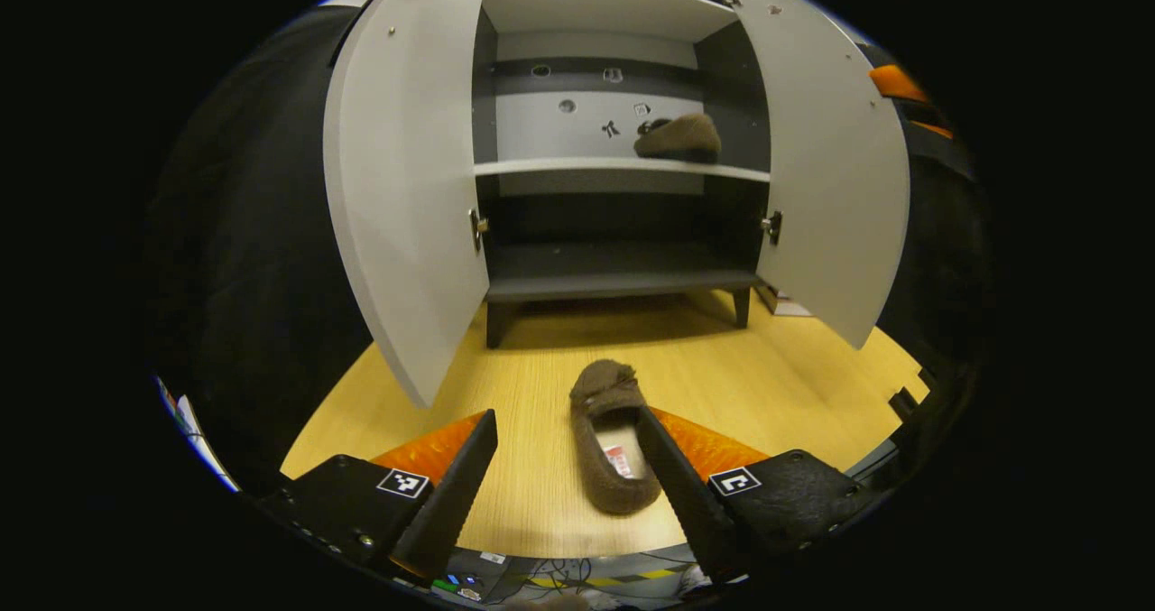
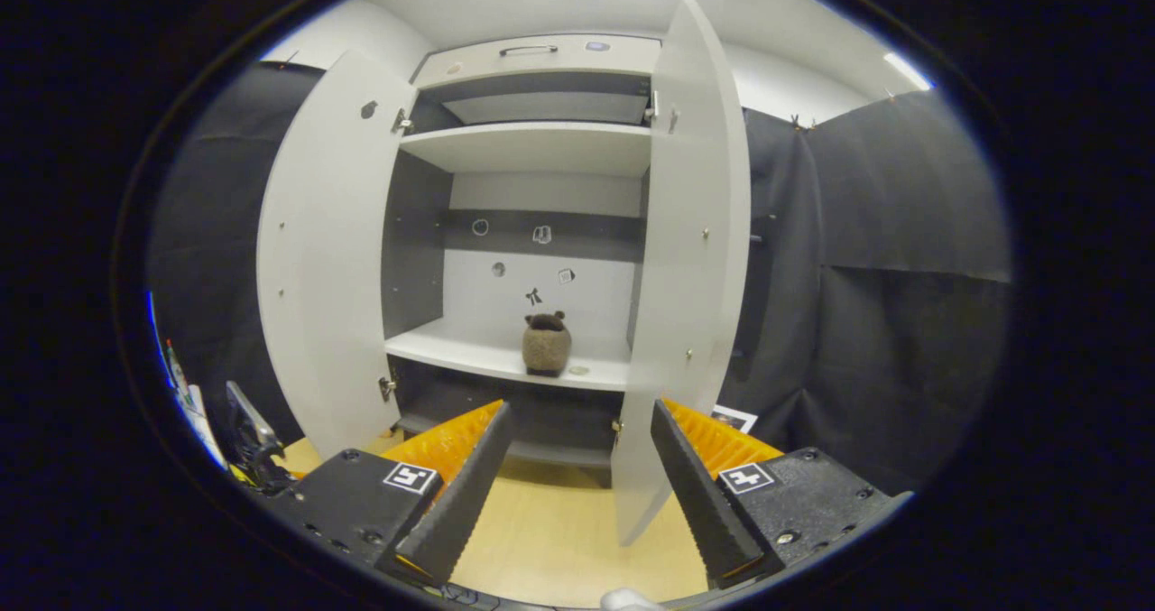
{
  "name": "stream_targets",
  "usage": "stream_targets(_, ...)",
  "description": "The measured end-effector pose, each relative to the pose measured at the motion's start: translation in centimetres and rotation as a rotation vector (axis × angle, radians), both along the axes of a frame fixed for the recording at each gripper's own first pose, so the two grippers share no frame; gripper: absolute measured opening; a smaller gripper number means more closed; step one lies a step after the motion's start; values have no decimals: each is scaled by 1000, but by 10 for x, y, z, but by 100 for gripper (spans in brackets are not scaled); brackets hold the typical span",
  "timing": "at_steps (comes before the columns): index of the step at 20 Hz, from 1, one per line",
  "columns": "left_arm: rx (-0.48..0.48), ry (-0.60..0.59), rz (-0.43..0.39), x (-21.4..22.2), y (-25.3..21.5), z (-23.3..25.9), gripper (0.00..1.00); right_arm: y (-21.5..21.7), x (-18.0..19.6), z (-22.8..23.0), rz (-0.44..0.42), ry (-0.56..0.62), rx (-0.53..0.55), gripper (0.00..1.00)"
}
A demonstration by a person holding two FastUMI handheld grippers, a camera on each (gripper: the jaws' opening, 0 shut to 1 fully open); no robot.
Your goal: Grab one shoe with the right hand and put it into the shoe cabinet, grab the other shoe with the left hand and put it into the shoe cabinet; then close the right door with the right hand and the left door with the left hand.
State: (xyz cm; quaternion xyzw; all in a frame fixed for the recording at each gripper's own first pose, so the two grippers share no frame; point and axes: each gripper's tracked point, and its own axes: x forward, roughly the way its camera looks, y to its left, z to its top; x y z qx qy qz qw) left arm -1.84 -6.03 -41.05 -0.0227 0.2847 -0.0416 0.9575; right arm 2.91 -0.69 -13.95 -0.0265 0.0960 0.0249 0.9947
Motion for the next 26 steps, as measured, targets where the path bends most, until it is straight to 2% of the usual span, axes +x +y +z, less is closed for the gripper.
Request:
stream_targets(9, 5, 120, -58, 63, -6, -80, 97, 10, 12, -24, -31, 79, -7, 99)
stream_targets(19, 10, 124, -88, 124, -22, -124, 96, 8, 28, -52, -64, 152, -23, 99)
stream_targets(20, 17, 120, -94, 128, -26, -126, 91, 10, 29, -55, -60, 163, -20, 99)
stream_targets(21, 17, 118, -105, 130, -30, -126, 75, 12, 28, -56, -55, 169, -21, 99)
stream_targets(22, 8, 121, -125, 130, -39, -126, 65, 12, 28, -56, -53, 168, -24, 99)
stream_targets(23, 38, 111, -125, 132, -39, -125, 55, 10, 28, -56, -56, 166, -26, 99)
stream_targets(24, 75, 106, -124, 134, -37, -125, 31, 11, 29, -55, -55, 164, -22, 99)
stream_targets(25, 91, 109, -125, 132, -35, -126, 17, 10, 29, -55, -54, 164, -18, 99)
stream_targets(26, 105, 110, -116, 133, -32, -126, 10, 9, 30, -54, -54, 162, -14, 99)
